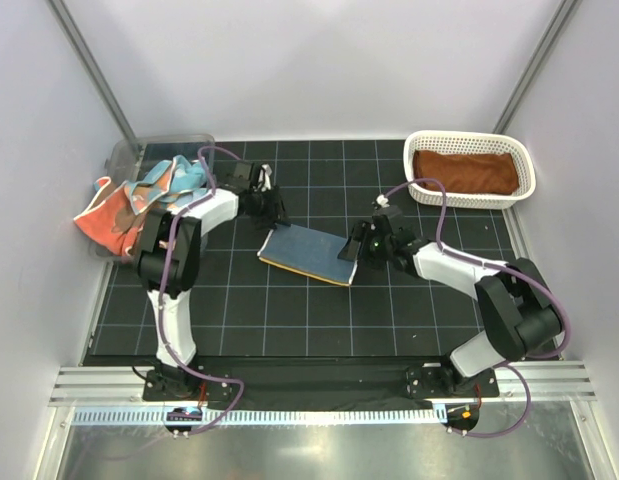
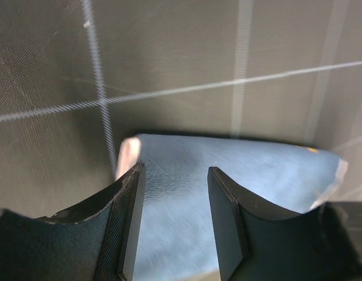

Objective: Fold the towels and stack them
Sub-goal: Fold the towel, then neatly place the folded towel into the bin

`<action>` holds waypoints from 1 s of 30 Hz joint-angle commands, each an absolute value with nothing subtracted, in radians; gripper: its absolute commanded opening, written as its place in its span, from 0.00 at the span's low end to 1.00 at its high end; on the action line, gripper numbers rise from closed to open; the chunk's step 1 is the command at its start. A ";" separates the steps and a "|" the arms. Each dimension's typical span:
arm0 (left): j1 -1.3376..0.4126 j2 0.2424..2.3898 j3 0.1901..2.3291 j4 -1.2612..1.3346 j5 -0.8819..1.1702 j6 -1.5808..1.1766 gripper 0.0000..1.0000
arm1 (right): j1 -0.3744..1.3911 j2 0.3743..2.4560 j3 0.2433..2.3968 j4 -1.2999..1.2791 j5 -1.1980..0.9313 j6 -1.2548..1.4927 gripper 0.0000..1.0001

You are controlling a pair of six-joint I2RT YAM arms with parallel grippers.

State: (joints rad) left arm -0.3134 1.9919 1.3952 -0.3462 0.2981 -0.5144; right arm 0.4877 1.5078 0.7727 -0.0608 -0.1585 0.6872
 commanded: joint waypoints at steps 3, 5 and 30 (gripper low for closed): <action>-0.296 2.039 1.448 -0.330 0.339 -0.529 0.51 | 0.497 1.525 0.812 -0.095 -0.012 0.849 0.68; -0.296 2.030 1.451 -0.325 0.339 -0.532 0.52 | 0.508 1.525 0.801 -0.089 0.046 0.899 0.69; -0.295 1.533 1.373 -0.660 0.066 -0.505 0.56 | 0.649 1.655 0.813 -0.020 0.301 0.787 0.15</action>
